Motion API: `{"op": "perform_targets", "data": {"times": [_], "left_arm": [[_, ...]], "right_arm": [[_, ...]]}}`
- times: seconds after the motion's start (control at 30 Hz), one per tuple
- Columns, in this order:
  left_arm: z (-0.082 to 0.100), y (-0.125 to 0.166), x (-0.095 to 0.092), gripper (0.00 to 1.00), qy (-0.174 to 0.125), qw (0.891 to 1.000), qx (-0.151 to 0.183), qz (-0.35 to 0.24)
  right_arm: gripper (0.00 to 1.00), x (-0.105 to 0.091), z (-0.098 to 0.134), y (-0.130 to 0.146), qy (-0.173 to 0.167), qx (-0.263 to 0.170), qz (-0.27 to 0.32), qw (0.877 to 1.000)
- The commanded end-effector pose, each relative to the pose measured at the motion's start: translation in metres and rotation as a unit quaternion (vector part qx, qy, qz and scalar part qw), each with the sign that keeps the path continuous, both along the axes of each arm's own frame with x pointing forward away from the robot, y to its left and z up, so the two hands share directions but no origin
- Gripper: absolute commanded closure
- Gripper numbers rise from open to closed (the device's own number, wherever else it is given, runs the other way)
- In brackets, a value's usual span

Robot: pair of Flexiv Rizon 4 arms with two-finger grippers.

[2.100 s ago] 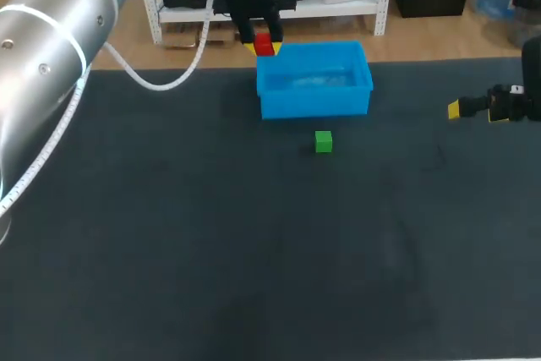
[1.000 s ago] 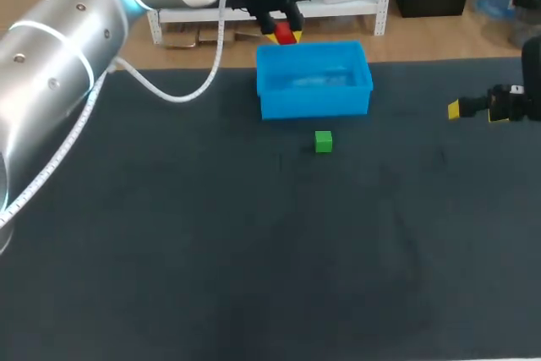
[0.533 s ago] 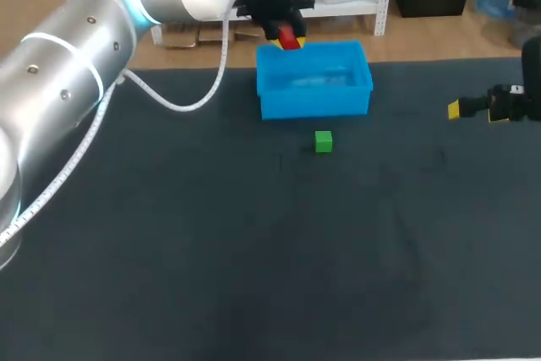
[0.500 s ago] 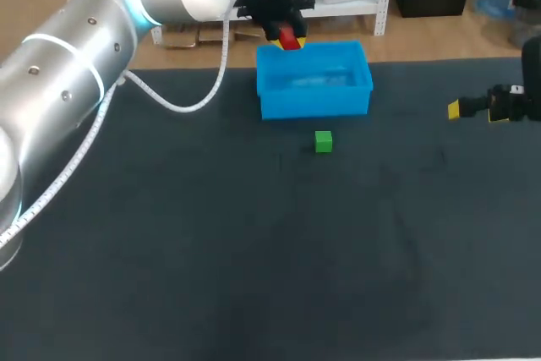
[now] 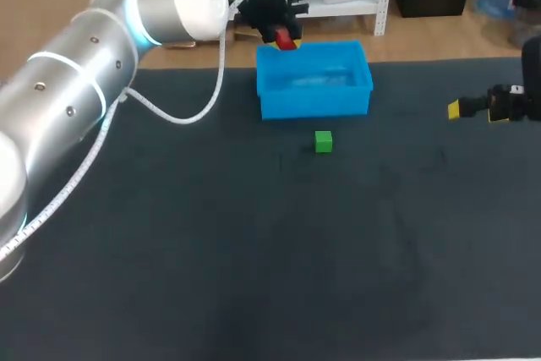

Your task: Use the left arm to pick the red cube and place it into the blue plastic box first, then use the right arm to grasp the green cube and put it into the same blue plastic box after the first action is fully finished.

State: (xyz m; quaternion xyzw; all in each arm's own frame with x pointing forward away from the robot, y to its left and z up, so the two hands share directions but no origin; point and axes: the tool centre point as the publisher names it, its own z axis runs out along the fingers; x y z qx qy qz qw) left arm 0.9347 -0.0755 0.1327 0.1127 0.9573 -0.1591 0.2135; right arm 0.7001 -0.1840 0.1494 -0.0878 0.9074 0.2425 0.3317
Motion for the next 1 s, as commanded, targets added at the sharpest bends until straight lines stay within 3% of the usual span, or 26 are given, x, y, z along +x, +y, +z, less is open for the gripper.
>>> {"op": "perform_targets", "data": {"times": [0.03,0.6,1.0], "left_arm": [[-0.006,-0.004,0.013,1.0,0.004,1.0,-0.002,-0.004],[-0.029,-0.008,0.03,1.0,-0.014,1.0,-0.011,-0.004],[-0.05,-0.009,0.042,1.0,-0.005,1.0,-0.011,0.002]], "right_arm": [[0.0,0.0,0.0,0.0,0.0,0.0,0.0,1.0],[0.0,0.0,0.0,0.0,0.0,0.0,0.0,1.0],[0.0,0.0,0.0,0.0,0.0,0.0,0.0,1.0]]}}
